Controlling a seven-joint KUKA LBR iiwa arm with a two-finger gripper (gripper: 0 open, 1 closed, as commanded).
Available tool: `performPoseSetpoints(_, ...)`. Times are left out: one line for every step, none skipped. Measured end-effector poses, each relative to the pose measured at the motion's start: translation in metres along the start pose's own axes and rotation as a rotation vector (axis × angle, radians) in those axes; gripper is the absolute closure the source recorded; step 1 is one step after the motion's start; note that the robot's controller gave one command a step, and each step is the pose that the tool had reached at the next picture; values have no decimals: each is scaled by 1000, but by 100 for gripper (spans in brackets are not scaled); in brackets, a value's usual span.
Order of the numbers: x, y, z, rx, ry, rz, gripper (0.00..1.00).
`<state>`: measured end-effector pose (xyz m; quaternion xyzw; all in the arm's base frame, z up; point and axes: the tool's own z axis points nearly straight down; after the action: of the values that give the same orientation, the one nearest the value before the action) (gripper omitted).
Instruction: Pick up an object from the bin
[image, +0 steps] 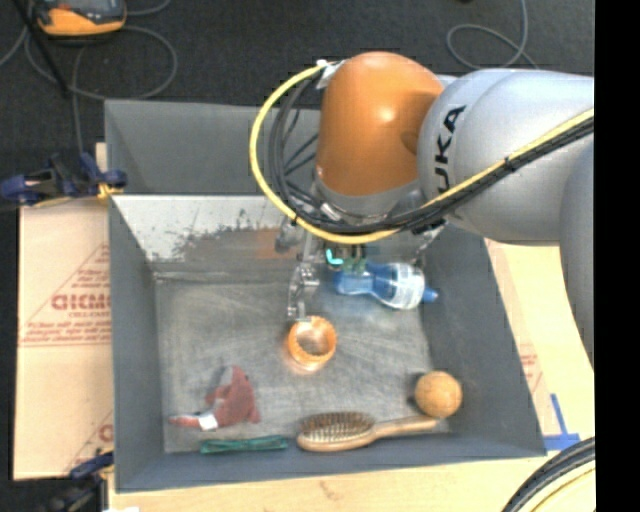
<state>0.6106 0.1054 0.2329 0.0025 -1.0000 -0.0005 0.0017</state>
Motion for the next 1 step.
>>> performPoseSetpoints(-2, 0, -5, -1, -8, 2, 0)
